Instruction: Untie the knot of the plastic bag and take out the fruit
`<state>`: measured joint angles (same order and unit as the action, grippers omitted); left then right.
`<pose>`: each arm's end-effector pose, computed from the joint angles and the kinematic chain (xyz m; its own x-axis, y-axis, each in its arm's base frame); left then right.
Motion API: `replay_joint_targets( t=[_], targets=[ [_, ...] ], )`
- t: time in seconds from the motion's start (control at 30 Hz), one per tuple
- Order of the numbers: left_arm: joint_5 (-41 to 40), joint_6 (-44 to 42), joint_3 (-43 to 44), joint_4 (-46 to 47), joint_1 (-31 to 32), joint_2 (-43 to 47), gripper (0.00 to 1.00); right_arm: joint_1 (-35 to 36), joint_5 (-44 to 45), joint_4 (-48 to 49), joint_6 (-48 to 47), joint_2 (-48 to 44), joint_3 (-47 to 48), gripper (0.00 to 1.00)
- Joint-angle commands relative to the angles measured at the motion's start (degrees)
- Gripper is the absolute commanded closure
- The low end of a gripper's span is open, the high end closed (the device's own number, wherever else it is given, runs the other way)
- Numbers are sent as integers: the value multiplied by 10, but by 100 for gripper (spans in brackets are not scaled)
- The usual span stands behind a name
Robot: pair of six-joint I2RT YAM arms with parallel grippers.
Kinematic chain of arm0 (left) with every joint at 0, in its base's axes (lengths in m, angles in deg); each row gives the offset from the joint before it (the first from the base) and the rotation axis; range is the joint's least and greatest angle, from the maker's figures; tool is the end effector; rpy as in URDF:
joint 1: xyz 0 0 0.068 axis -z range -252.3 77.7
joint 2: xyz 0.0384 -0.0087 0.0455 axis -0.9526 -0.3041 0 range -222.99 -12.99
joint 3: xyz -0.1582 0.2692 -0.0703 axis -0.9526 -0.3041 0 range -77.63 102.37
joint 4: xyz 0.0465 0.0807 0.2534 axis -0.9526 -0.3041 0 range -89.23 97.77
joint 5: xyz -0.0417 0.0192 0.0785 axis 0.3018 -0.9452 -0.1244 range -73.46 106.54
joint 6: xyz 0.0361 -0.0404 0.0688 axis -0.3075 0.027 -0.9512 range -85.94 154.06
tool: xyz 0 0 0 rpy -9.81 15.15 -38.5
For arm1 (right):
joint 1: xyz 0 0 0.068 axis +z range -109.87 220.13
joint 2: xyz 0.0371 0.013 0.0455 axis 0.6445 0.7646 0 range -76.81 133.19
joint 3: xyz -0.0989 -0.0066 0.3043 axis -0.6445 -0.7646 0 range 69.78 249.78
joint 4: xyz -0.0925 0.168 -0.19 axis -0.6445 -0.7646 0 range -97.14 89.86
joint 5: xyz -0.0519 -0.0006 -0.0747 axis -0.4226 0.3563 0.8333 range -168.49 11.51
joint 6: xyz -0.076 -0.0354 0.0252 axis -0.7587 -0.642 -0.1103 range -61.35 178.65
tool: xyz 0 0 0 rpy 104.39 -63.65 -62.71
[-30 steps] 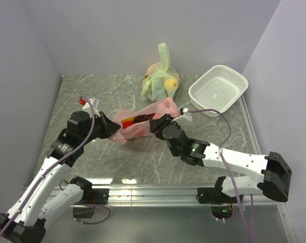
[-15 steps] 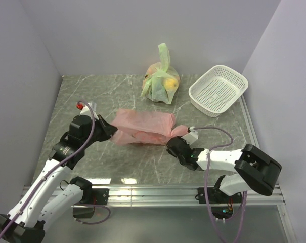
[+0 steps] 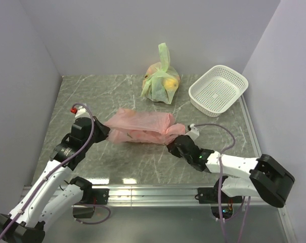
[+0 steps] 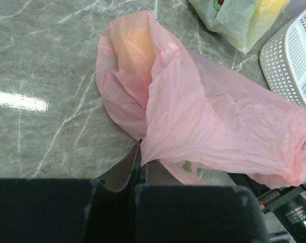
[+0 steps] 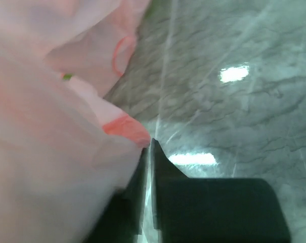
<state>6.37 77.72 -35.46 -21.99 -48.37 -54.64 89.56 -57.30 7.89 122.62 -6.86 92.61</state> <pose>0.1620 -0.0568 0.3100 -0.5014 -0.5209 -0.6908 -0.1214 0.8329 -0.5400 0.1796 0.1666 0.1695 -0.6524 0.5262 -0.5454 0.1376 0.7900 0.5975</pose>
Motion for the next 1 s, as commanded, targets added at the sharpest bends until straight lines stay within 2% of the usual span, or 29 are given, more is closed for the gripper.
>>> replay_joint_targets(
  t=[0.0, 0.03, 0.07, 0.17, 0.37, 0.5, 0.63, 0.7, 0.77, 0.87, 0.97],
  targets=[
    [8, 5, -11, 38, 0, -1, 100, 5, -48, -48, -125, -52, 24, 67],
    [47, 3, -14, 62, 0, -4, 99, 13, -51, -59, -181, -67, 34, 59],
    [63, 0, -16, 75, 0, -4, 100, 20, -52, -72, -210, -84, 58, 43],
    [97, -9, -15, 101, 1, -11, 98, 44, -58, -170, -312, -147, 120, 25],
    [107, -27, 20, 82, 1, -26, 95, 63, -64, -358, -449, -184, 250, 20],
    [104, -45, 35, 62, 0, -30, 95, 76, -61, -414, -536, -187, 324, 19],
    [104, -48, 43, 50, 1, -33, 96, 76, -35, -400, -666, -146, 353, 15],
    [104, -46, 42, 49, 1, -30, 96, 76, 0, -385, -697, -99, 373, 13],
    [104, -45, 41, 46, 1, -29, 96, 75, -1, -369, -729, -52, 394, 11],
    [104, -48, 40, 40, 1, -26, 97, 74, 3, -311, -766, 7, 411, 11],
    [104, -53, 40, 34, 1, -24, 97, 59, 44, -268, -791, 77, 419, 12]
  ],
)
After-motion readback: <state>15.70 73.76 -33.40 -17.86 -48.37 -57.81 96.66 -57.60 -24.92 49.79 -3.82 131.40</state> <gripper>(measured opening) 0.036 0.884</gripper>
